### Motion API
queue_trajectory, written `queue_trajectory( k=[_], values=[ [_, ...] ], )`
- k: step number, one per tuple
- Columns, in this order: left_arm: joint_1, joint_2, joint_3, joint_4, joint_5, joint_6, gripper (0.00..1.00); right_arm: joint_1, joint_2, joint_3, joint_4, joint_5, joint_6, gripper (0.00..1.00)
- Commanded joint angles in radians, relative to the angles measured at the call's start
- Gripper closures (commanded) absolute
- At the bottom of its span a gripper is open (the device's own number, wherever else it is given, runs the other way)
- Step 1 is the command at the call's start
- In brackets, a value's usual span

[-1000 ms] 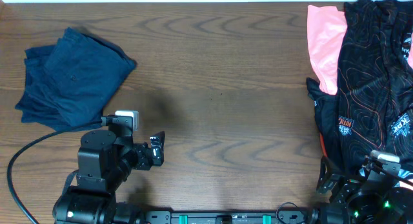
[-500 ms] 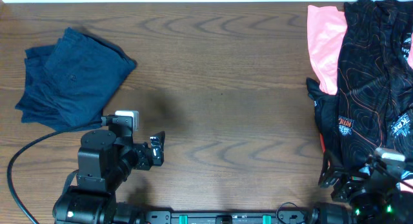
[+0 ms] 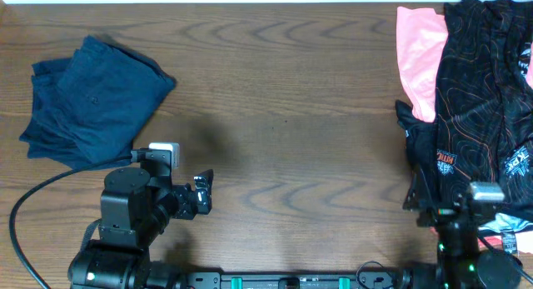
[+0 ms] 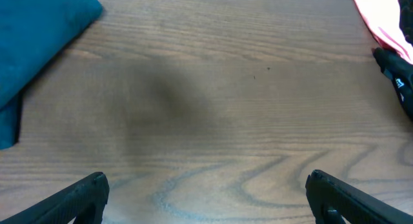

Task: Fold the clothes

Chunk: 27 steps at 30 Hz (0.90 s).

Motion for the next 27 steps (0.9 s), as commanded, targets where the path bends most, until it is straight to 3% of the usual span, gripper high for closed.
queue_trajectory(
  k=[1, 13, 18, 27],
  values=[
    [0.002, -0.006, 0.000, 0.001, 0.013, -0.005, 0.02, 0.006, -0.006, -0.093, 0.110, -0.023, -0.101, 0.01],
    [0.002, -0.006, 0.000, 0.000, 0.012, -0.005, 0.02, 0.006, -0.006, -0.423, 0.536, -0.045, -0.177, 0.01],
    [0.002, -0.006, 0.000, 0.000, 0.012, -0.005, 0.02, 0.006, -0.007, -0.420, 0.408, -0.064, -0.234, 0.01],
    [0.002, -0.006, 0.000, 0.000, 0.013, -0.005, 0.02, 0.005, -0.006, -0.419, 0.414, -0.063, -0.206, 0.01]
  ],
)
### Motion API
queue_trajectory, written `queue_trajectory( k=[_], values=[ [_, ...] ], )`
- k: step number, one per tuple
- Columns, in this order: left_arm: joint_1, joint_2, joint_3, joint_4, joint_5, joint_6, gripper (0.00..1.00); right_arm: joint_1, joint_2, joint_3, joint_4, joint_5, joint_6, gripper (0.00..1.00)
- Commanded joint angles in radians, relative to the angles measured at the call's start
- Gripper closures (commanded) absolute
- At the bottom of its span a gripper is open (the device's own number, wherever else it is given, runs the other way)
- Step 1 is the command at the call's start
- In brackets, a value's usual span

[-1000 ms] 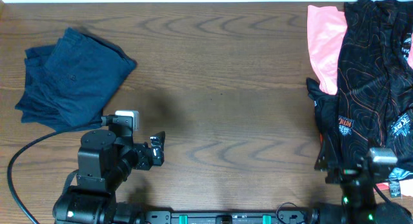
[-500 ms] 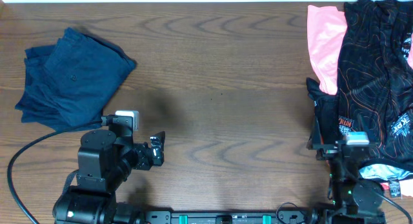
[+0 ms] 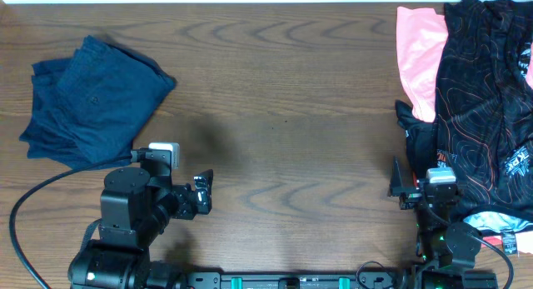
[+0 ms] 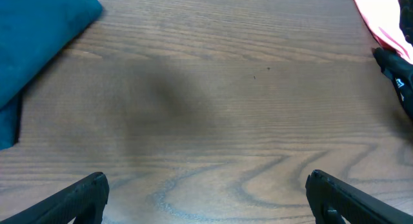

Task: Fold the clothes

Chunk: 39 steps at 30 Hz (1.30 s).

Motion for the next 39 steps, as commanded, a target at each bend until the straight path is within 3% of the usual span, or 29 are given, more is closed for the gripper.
queue_trajectory(
  k=[1, 28, 34, 39],
  values=[
    [0.002, -0.006, 0.000, 0.001, 0.012, -0.005, 0.02, 0.005, -0.006, -0.001, -0.004, -0.014, -0.003, 0.01],
    [0.002, -0.010, -0.001, 0.001, 0.012, -0.005, 0.02, 0.005, -0.006, -0.001, -0.004, -0.014, -0.003, 0.01],
    [0.032, -0.131, -0.053, -0.015, -0.114, 0.040, 0.02, 0.005, -0.006, -0.001, -0.004, -0.014, -0.003, 0.01],
    [0.078, -0.320, -0.245, 0.108, -0.115, 0.076, 0.02, 0.005, -0.006, -0.001, -0.004, -0.014, -0.003, 0.01]
  ],
)
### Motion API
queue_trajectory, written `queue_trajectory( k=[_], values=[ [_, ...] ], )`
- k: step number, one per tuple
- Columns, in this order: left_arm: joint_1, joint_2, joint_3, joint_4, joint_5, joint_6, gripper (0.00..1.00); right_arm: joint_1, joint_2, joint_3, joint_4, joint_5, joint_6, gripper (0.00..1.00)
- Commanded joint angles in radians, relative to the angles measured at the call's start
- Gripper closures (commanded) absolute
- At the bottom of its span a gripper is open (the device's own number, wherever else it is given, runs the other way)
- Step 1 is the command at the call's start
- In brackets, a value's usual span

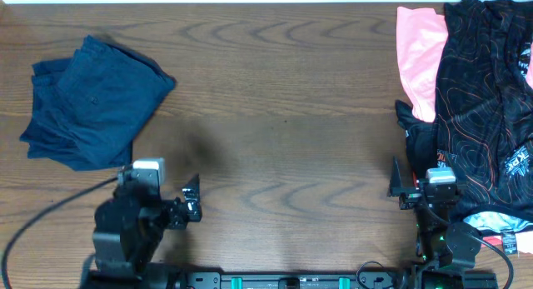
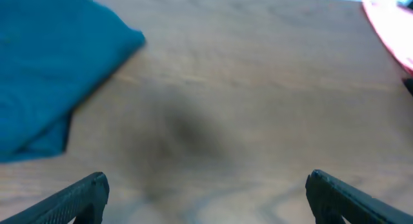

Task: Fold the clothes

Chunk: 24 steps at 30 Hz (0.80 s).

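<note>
A folded dark blue garment [image 1: 87, 102] lies at the table's far left; the blurred left wrist view shows its corner [image 2: 51, 75]. At the right edge sits a heap of clothes: a black patterned shirt [image 1: 483, 114] over a pink garment [image 1: 419, 56]. My left gripper [image 1: 191, 201] is near the front edge, below and right of the blue garment. It is open over bare wood [image 2: 206, 185], holding nothing. My right gripper [image 1: 400, 182] stands at the left edge of the black shirt; how its jaws stand does not show.
The brown wooden table [image 1: 283, 114] lies between the blue garment and the heap. A black cable [image 1: 33, 218] runs from the left arm's base towards the front left. A pink edge [image 2: 393, 30] shows at the far right of the left wrist view.
My left arm has drawn back towards the front edge and a little left, its gripper still open. More of the blue garment now shows in its wrist view. The right arm has not moved.
At first my right arm's wrist sat over the lower part of the black shirt, and the left gripper was open over bare wood. Then the right arm stood further left, at the shirt's edge. Now the left arm has pulled back; the clothes have not moved.
</note>
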Motion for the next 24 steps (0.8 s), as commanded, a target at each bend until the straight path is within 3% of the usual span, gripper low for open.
queue_trajectory(
  k=[1, 7, 13, 24],
  values=[
    [0.023, -0.126, -0.154, 0.078, -0.029, 0.042, 0.02, 0.005, -0.006, -0.001, -0.004, -0.010, -0.004, 0.01],
    [0.036, -0.312, -0.433, 0.382, -0.029, 0.049, 0.02, 0.005, -0.006, -0.001, -0.004, -0.010, -0.004, 0.01],
    [0.079, -0.352, -0.608, 0.686, -0.029, 0.048, 0.02, 0.005, -0.006, -0.001, -0.004, -0.010, -0.004, 0.01],
    [0.090, -0.349, -0.620, 0.678, -0.036, 0.049, 0.02, 0.005, -0.006, -0.001, -0.004, -0.010, -0.004, 0.01]
  ],
)
